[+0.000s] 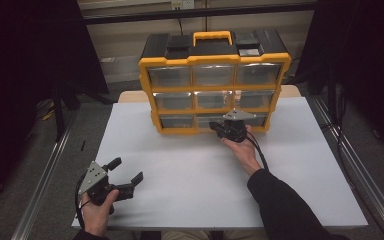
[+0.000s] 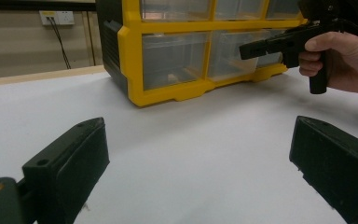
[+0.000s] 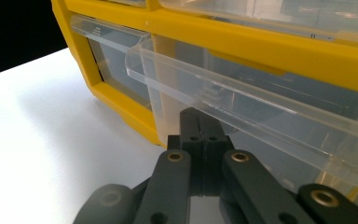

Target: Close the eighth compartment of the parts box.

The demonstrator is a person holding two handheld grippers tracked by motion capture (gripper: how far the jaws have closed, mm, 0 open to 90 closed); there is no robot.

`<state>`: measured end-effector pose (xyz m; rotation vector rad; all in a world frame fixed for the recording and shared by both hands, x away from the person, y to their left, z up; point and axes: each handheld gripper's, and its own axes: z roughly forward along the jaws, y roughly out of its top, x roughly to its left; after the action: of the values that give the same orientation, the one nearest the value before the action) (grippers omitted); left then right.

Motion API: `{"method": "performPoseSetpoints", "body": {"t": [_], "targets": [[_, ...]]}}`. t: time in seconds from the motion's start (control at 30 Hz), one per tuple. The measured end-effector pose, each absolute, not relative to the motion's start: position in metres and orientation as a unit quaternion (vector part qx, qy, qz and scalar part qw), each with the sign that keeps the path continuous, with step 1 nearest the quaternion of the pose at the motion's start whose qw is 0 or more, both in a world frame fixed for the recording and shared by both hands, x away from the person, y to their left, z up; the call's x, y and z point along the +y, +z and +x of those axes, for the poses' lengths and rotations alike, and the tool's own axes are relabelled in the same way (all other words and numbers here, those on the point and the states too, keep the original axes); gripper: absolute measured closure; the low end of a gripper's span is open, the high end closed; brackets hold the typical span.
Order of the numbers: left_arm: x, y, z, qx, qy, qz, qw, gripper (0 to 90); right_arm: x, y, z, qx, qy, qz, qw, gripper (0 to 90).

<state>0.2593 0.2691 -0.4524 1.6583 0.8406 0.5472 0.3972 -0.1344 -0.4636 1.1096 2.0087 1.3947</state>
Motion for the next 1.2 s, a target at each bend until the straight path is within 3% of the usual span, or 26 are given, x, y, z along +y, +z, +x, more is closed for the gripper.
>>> {"method": "performPoseSetpoints", "body": {"t": [1.2], "targets": [[0.270, -0.452, 0.259, 0.356, 0.233, 0.708, 0.564, 4.3, -0.135, -0.468, 0.408, 0.719, 0.498, 0.421, 0.239, 90.0]]}}
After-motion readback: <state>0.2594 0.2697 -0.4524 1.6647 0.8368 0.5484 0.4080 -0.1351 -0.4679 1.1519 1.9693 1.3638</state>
